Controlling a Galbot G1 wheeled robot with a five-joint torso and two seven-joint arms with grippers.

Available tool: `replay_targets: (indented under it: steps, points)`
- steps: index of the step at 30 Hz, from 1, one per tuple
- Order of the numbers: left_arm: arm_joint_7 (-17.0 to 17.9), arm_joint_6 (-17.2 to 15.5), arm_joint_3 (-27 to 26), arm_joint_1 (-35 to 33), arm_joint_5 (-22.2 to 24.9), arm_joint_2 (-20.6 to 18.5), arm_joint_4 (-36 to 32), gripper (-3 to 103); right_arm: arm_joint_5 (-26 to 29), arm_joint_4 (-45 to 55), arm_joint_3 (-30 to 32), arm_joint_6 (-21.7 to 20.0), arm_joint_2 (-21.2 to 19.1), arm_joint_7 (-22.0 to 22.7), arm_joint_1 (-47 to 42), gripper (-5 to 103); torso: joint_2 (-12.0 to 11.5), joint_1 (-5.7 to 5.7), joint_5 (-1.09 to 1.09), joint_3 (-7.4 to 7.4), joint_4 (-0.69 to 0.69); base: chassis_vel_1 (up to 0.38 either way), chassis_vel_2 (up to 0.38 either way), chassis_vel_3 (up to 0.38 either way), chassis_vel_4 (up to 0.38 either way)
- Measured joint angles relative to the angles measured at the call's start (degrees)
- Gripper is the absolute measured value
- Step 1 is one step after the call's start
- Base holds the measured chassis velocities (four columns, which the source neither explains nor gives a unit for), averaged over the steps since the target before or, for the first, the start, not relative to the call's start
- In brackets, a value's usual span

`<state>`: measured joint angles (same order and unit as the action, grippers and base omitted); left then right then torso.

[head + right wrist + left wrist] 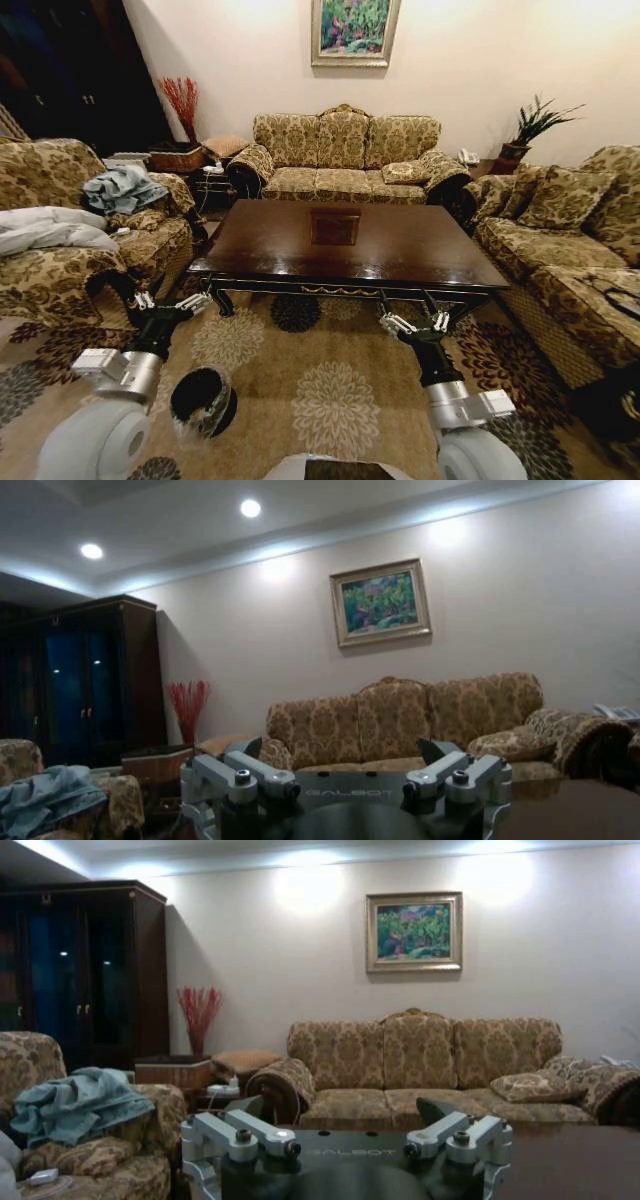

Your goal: Move to the front of the table and place the trash on the table into the trash bin.

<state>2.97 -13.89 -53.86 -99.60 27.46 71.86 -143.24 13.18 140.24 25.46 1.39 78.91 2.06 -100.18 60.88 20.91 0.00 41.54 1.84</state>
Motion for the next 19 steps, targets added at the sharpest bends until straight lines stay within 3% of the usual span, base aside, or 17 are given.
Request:
replay_targets:
  steps: [19]
  points:
    - [0.00,0.00,0.00,0.00,0.00,0.00,0.00,100,0.00,0.00,0.00,0.00,0.00,0.00,0.00,100,0.00,0.00,0.00,0.00,0.00,0.000,0.000,0.000,0.000]
